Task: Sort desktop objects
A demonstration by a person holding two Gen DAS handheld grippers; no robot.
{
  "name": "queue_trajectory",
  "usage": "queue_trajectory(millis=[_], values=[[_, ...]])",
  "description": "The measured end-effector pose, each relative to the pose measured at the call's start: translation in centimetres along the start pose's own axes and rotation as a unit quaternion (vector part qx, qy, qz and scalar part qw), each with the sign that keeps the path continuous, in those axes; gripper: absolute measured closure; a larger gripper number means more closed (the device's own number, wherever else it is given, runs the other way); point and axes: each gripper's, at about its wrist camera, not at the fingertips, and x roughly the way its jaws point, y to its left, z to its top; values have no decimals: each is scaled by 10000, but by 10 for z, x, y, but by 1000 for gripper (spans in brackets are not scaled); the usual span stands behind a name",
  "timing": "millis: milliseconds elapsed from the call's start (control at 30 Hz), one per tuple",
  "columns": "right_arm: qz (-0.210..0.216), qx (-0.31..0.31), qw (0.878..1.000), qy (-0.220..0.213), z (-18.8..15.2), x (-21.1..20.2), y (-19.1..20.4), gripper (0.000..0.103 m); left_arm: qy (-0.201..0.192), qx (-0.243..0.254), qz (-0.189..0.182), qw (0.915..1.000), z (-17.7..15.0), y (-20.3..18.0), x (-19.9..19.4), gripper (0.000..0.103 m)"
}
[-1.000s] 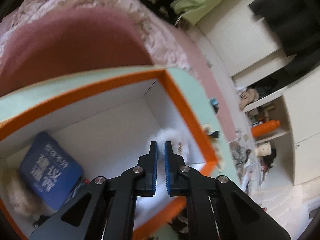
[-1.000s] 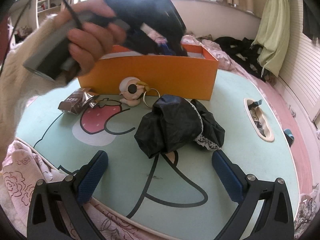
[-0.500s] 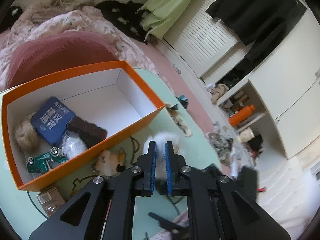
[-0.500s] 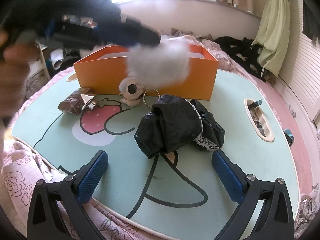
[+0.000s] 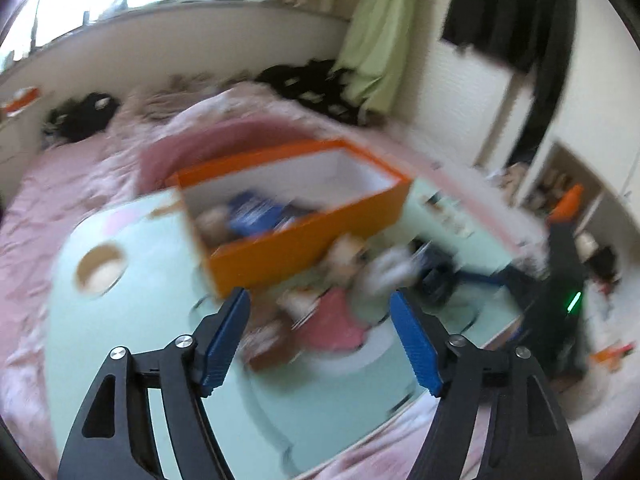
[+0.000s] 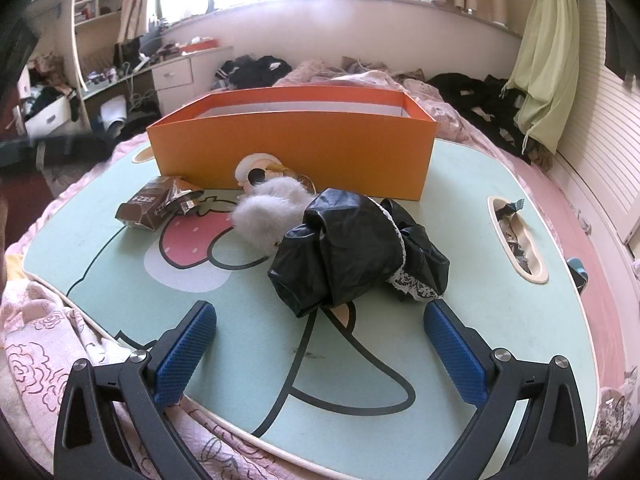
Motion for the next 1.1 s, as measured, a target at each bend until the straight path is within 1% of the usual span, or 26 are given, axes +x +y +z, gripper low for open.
queue_trajectory(millis=[100, 167, 200, 233, 267, 300, 333, 367, 400, 433, 600, 1100], values=[[-1, 0, 10000, 0, 0, 0, 0, 0, 319, 209, 529, 9979, -27, 3, 11, 30], [1, -1, 10000, 0, 0, 0, 0, 0, 401, 265, 798, 9957, -39, 3, 22, 30], [3, -1, 10000, -2, 0, 0, 0, 0, 424, 230, 822, 9954, -41, 2, 26, 30], [4, 0, 10000, -3, 0, 0, 0, 0, 482, 169, 779, 9957, -44, 3, 31, 30], [3, 0, 10000, 6, 0, 0, 0, 0, 464, 23, 621, 9970, -46, 5, 37, 26], [1, -2, 10000, -8, 0, -1, 0, 0, 450, 25, 630, 9970, -47, 3, 38, 18], [2, 0, 10000, 0, 0, 0, 0, 0, 435, 88, 653, 9969, -45, 1, 40, 17], [5, 4, 10000, 0, 0, 0, 0, 0, 463, 124, 595, 9971, -43, 0, 42, 14], [4, 2, 10000, -5, 0, 0, 0, 0, 512, 145, 528, 9972, -41, 1, 46, 3], [1, -2, 10000, -3, 0, 0, 0, 0, 579, 154, 503, 9969, -40, 2, 50, 0], [3, 0, 10000, -4, -1, 1, -1, 0, 474, 135, 501, 9975, -36, 5, 52, 0], [1, 1, 10000, -3, -1, 1, 0, 0, 469, 147, 486, 9976, -39, 7, 53, 0]])
